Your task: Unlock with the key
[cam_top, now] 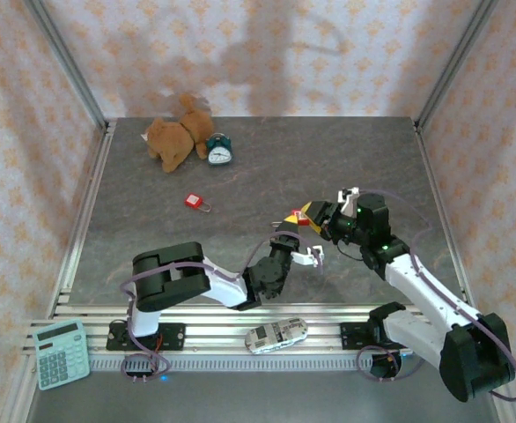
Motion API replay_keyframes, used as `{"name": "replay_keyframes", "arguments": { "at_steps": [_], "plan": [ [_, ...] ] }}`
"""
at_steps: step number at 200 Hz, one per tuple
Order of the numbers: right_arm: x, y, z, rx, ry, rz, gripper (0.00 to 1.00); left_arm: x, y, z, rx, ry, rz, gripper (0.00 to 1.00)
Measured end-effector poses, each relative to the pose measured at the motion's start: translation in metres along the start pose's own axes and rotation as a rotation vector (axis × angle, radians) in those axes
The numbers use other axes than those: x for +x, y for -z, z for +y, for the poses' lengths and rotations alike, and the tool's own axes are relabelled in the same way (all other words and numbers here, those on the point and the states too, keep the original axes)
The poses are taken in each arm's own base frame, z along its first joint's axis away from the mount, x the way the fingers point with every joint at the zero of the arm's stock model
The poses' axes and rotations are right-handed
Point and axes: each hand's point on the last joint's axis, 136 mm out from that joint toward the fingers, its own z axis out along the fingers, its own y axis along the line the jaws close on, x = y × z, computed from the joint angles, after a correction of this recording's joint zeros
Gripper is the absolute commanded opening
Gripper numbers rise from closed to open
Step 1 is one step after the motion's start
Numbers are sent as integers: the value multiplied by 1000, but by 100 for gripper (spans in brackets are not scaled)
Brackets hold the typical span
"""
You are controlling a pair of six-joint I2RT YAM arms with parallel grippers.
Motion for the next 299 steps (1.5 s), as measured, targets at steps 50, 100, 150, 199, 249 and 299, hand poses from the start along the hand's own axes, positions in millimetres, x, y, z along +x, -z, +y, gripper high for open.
{"name": "replay_keyframes", "arguments": {
  "at_steps": [50, 100, 150, 199, 249, 299],
  "plan": [
    [-2, -2, 1, -16, -28, -5, 20, 1, -2, -2, -6, 10, 21, 28],
    [-4, 0, -7, 30, 25, -22, 20, 0, -4, 1, -18, 66, 29, 60],
    [-24, -3, 21, -5, 131, -73, 19, 34, 18, 26, -21, 219, 64, 66],
    [-30, -7, 26, -21, 219, -88, 19, 74, 38, 79, 53, 602, 68, 67],
    [-14, -6, 48, -89, 442, -68, 19, 104, 50, 119, 228, 1052, -55, 73],
    [16, -12, 58, -130, 615, 4, 19, 70, 46, 57, 554, 1006, -32, 76]
  ]
}}
